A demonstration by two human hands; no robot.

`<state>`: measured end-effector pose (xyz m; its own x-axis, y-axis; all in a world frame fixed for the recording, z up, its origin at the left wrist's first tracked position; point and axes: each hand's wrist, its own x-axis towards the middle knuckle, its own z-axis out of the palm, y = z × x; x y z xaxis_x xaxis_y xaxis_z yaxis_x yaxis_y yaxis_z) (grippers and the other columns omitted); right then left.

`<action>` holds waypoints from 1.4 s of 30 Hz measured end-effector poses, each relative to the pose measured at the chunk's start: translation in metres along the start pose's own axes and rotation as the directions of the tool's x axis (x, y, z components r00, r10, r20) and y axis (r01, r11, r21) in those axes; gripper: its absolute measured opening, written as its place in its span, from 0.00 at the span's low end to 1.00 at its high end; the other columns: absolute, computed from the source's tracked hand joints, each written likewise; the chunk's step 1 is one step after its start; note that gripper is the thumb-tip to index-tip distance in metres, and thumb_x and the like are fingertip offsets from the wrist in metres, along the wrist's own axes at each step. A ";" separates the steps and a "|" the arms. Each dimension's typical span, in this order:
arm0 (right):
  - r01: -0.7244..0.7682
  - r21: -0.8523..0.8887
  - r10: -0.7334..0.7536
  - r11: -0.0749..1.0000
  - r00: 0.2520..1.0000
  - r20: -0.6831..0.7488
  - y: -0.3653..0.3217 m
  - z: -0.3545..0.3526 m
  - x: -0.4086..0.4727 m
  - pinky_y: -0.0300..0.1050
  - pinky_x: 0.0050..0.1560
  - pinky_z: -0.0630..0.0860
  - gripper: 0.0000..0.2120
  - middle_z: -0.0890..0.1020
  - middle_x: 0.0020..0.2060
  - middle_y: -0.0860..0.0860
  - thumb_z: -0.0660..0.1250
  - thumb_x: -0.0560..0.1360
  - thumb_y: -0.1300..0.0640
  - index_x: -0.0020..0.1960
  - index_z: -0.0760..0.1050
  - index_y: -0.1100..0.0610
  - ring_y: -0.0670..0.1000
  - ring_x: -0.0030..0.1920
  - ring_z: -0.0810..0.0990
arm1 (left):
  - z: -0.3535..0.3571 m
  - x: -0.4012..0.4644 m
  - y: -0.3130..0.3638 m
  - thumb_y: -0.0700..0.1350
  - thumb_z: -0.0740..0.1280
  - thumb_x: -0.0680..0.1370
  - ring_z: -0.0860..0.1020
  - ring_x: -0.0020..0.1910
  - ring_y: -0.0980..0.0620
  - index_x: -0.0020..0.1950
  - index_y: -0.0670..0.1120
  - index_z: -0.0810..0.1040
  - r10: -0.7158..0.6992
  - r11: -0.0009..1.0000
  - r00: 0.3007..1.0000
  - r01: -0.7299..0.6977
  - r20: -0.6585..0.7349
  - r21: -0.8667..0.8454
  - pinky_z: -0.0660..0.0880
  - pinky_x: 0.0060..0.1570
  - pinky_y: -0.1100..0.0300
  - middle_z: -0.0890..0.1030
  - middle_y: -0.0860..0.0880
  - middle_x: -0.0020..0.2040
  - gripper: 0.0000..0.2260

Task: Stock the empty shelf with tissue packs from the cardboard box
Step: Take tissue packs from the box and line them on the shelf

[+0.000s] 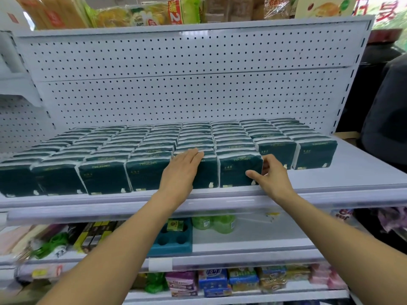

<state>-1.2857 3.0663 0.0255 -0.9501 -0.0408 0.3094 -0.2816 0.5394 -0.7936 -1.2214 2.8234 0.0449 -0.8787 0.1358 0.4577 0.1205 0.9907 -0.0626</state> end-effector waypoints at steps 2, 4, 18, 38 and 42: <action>-0.015 -0.012 0.014 1.000 1.000 -0.026 0.000 0.004 -0.001 0.50 0.44 0.76 0.17 0.78 0.44 0.53 0.74 0.72 0.50 0.53 0.70 0.55 0.54 0.44 0.77 | 0.000 -0.001 -0.001 0.31 0.65 0.76 0.59 0.77 0.47 0.80 0.47 0.55 0.010 1.000 1.000 -0.010 0.000 -0.013 0.54 0.75 0.56 0.59 0.47 0.79 0.35; -0.039 -0.022 0.038 0.999 0.998 -0.041 -0.001 0.006 -0.004 0.52 0.46 0.77 0.17 0.78 0.44 0.53 0.74 0.72 0.50 0.53 0.70 0.55 0.54 0.44 0.77 | -0.001 -0.001 -0.002 0.31 0.65 0.76 0.58 0.77 0.47 0.80 0.46 0.55 0.026 1.000 1.000 -0.026 0.003 -0.014 0.54 0.75 0.56 0.59 0.47 0.79 0.35; 0.048 -0.492 -0.194 0.869 0.948 -0.251 -0.030 0.034 -0.094 0.56 0.70 0.61 0.31 0.62 0.75 0.57 0.66 0.77 0.49 0.76 0.59 0.55 0.58 0.74 0.60 | -0.001 -0.048 -0.008 0.59 0.62 0.78 0.64 0.74 0.44 0.77 0.48 0.64 0.179 0.961 0.942 -0.229 -0.283 -0.156 0.57 0.74 0.39 0.68 0.46 0.75 0.30; 0.164 -0.572 -0.120 0.804 0.986 0.114 -0.095 0.233 -0.409 0.60 0.56 0.73 0.29 0.71 0.68 0.58 0.56 0.76 0.41 0.71 0.67 0.56 0.62 0.63 0.73 | 0.018 -0.407 -0.157 0.66 0.63 0.76 0.71 0.69 0.44 0.79 0.50 0.61 0.012 0.985 0.986 0.017 0.168 -0.169 0.69 0.65 0.46 0.69 0.47 0.74 0.36; 0.243 -0.519 -0.168 0.820 0.968 0.188 -0.139 0.281 -0.449 0.58 0.54 0.74 0.29 0.71 0.68 0.56 0.54 0.77 0.40 0.72 0.65 0.54 0.60 0.64 0.73 | -0.004 -0.475 -0.203 0.64 0.65 0.75 0.74 0.66 0.44 0.77 0.48 0.64 -0.059 0.989 0.978 0.084 0.201 -0.122 0.71 0.64 0.44 0.73 0.47 0.71 0.35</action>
<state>-0.8582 2.7738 -0.1503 -0.8974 -0.2880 0.3343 -0.3918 0.8686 -0.3035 -0.8263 2.5573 -0.1562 -0.9591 0.0747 0.2731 0.1015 0.9912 0.0853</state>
